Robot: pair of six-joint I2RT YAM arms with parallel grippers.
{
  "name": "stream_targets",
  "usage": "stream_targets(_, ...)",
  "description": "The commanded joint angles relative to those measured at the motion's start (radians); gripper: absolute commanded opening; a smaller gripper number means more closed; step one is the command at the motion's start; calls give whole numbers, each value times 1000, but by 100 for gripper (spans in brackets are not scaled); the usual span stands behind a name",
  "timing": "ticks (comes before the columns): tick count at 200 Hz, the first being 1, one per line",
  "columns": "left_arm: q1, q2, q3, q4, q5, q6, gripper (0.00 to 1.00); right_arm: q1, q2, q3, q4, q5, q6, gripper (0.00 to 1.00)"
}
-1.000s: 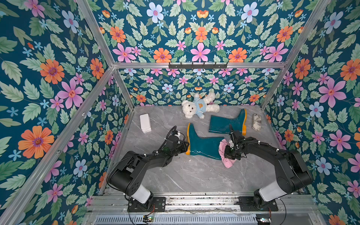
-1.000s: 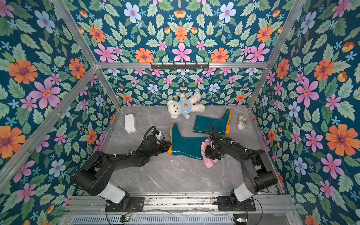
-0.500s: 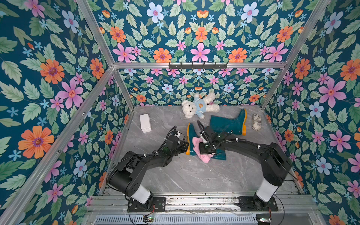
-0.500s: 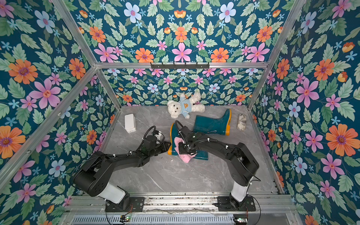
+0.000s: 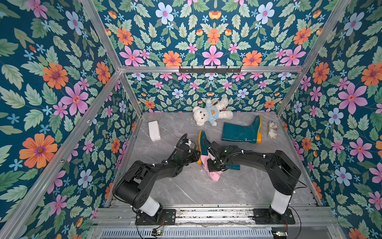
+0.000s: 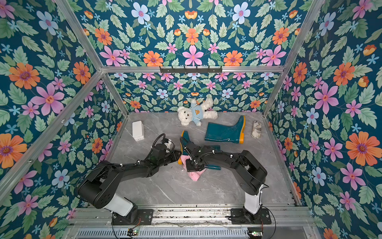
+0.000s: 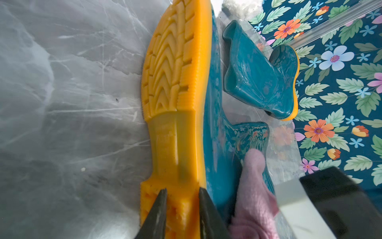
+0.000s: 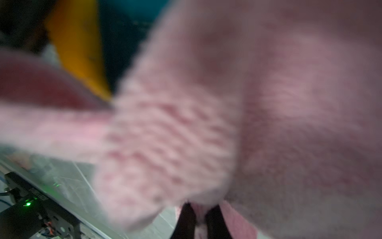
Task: Wipe the rubber boots with a cloth
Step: Wipe the dirt off the rubber boot.
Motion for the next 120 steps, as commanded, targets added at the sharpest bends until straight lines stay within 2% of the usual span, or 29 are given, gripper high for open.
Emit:
stream_targets(1,0,14,-20,-296,-12,6,28,-38,-66,-83,-27,38,29,0)
stream_targets(46,0,17,-19,-295,-10,7,28,-204,-260,-269,-61,57,13,0)
stream_targets(81,-1,20,-17,-296,-12,7,28,-361,-342,-344,-92,31,-5,0)
stream_targets(120,0,24,-16,-298,-11,8,28,-399,-365,-332,-106,31,-40,0)
